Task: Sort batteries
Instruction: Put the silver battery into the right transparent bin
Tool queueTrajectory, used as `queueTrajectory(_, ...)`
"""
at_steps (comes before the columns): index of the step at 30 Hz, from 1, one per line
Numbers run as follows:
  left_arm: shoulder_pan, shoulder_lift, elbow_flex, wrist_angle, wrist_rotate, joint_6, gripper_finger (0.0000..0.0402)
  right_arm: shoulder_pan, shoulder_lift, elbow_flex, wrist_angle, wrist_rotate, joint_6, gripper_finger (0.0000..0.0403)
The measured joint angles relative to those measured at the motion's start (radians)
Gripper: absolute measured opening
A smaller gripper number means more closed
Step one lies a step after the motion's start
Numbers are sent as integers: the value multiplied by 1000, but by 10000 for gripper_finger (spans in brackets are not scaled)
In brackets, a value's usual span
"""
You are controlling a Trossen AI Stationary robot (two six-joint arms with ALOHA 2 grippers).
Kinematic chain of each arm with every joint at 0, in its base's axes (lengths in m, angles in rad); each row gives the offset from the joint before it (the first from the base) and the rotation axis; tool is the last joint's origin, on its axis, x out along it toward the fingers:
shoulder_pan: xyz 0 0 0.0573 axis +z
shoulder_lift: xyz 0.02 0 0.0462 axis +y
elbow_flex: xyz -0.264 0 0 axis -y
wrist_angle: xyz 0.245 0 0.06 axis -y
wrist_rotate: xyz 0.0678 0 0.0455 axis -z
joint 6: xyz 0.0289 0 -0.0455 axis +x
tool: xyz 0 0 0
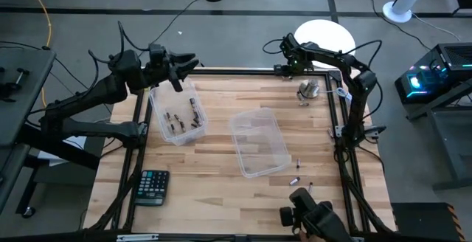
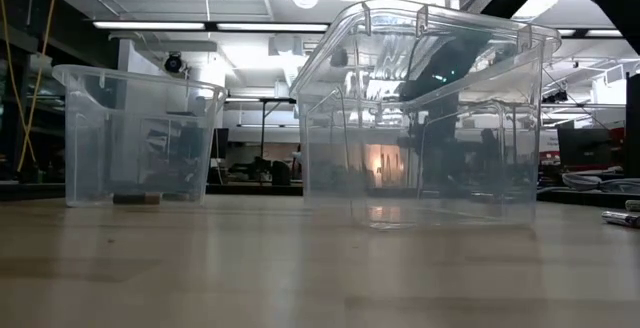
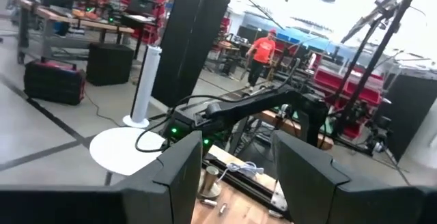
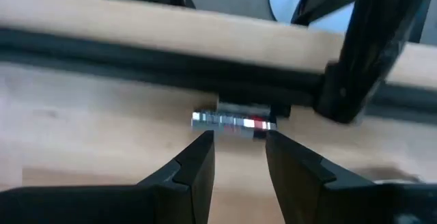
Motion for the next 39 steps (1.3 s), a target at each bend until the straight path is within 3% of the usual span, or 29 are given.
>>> queueTrajectory(8,0,2,0,0,-78,66,168,-13,3,-20,59,33,3,126)
queueTrajectory(20,0,2,0,-1,-79,126,168,-8,84,-17,61,18,85,126)
queueTrajectory(26,0,2,0,-3,-79,135,168,-11,85,-15,22,-19,52,126)
queueTrajectory(32,0,2,0,-2,-80,151,168,28,49,-23,-94,-46,-20,126)
queueTrajectory(39,1,2,0,-1,-85,153,168,-20,-11,-21,29,-17,38,126)
